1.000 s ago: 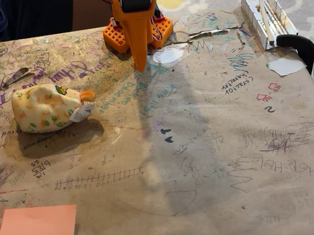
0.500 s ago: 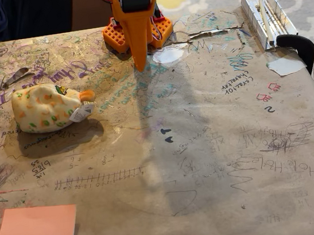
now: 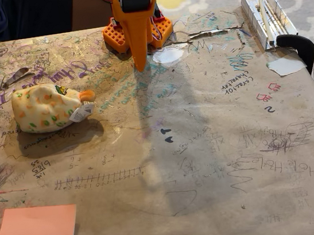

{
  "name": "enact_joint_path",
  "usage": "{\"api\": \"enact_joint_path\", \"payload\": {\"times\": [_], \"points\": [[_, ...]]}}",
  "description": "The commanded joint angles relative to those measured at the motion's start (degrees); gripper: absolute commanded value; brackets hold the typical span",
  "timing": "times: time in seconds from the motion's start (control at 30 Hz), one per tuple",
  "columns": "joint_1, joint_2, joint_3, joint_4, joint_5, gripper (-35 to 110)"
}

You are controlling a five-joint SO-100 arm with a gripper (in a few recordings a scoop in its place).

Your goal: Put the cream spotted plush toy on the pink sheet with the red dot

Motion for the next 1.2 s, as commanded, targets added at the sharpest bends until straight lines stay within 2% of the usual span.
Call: {"api": "enact_joint_path", "payload": {"times": [0.0,0.13,0.23,0.37,0.43,0.5,0.6,0.73,0.83,1.03,1.17], "points": [[2.2,0.4,-0.5,-2.4,-0.2,0],[11.5,-7.2,-8.6,-8.4,-3.7,0],[20.7,-30.3,-21.1,-15.1,-5.4,0],[33.1,-56.3,-36.4,-15.6,-9.1,0],[37.1,-57.7,-35.6,-16.7,-12.1,6],[38.9,-53.2,-30.8,-18.3,-15.6,33],[39.6,-44.0,-24.9,-15.2,-19.3,44],[36.0,-34.1,-19.7,-9.5,-21.3,50],[33.3,-33.6,-17.8,-8.8,-20.1,52],[40.1,-55.4,-26.0,-5.3,-27.5,51],[43.1,-61.9,-30.7,0.2,-34.7,50]]}}
